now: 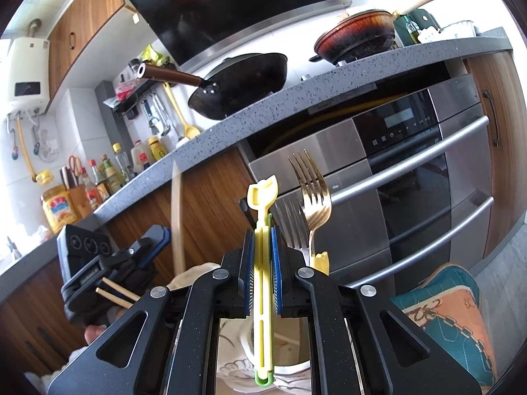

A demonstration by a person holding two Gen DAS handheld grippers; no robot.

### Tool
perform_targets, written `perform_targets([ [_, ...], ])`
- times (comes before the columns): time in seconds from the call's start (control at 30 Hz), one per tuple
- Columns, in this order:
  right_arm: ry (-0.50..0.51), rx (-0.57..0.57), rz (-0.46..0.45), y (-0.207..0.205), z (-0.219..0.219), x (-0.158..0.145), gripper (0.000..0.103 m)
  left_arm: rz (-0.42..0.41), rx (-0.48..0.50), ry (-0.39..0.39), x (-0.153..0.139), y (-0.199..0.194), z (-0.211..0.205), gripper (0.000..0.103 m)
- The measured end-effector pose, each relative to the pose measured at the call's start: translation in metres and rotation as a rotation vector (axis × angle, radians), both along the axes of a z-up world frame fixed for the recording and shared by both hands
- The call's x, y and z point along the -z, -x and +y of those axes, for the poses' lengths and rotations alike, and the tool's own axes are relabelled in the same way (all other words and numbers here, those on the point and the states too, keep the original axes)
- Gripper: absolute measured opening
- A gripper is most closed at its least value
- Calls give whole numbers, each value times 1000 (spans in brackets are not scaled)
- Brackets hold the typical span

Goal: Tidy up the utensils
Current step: 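Release the chopstick into the tall cup while the right tool releases its utensil into the short cup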

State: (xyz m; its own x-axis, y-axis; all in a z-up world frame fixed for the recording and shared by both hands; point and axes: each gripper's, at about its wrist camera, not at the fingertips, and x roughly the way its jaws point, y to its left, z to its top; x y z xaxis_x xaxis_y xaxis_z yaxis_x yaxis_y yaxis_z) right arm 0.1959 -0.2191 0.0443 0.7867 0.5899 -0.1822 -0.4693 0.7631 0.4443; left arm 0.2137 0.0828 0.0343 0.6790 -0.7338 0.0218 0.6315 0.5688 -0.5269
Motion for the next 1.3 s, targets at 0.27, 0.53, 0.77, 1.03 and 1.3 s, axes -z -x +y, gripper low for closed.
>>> perform_targets([
  [0.27, 14, 17, -37, -4, 5, -4, 11, 47, -150, -56, -1, 2, 11, 6],
  [0.53, 48, 68, -121, -13, 16, -4, 11, 97, -346, -191, 5, 14, 25, 25],
  [0.77, 134, 84, -145, -15, 26, 9, 11, 112, -413, -236, 7, 21, 32, 35],
  [1.03, 177, 82, -150, -8, 26, 16, 11, 110, -438, -238, 5, 45, 35, 46],
  [1.3, 143, 84, -132, 4, 18, 16, 11, 83, -416, -302, 5, 79, 12, 47],
])
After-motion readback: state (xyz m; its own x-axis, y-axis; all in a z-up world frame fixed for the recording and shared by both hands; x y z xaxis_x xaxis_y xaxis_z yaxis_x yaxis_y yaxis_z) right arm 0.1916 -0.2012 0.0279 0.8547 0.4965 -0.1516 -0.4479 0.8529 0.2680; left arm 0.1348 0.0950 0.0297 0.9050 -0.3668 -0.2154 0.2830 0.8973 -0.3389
